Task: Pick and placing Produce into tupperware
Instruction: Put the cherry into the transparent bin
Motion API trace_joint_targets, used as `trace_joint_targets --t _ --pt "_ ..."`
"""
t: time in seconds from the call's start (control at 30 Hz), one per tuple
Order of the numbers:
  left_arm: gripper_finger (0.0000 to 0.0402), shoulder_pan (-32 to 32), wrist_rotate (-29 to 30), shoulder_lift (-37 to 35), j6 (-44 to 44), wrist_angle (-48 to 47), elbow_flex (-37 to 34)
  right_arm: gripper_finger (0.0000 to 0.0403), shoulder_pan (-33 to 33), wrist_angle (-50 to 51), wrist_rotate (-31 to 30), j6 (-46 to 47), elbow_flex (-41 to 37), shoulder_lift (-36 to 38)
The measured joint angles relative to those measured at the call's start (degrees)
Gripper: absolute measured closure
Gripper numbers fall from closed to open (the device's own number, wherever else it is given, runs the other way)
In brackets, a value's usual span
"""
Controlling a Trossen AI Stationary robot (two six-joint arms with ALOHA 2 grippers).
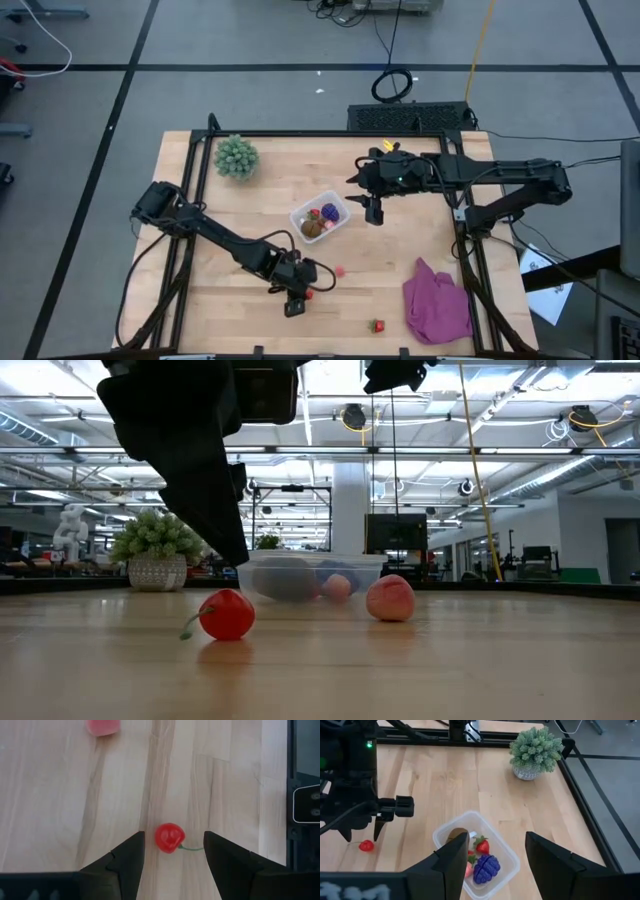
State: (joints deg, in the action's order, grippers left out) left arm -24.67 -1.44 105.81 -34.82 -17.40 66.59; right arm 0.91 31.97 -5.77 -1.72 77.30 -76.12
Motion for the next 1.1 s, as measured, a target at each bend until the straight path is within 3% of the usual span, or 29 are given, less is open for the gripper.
trace_joint_targets --t 1.1 --pt "0.0195 -1.36 1.47 4.12 -0.21 2.17 0.04 0.0215 0.02 -0.49 0.04 -0.45 0.02 0.0"
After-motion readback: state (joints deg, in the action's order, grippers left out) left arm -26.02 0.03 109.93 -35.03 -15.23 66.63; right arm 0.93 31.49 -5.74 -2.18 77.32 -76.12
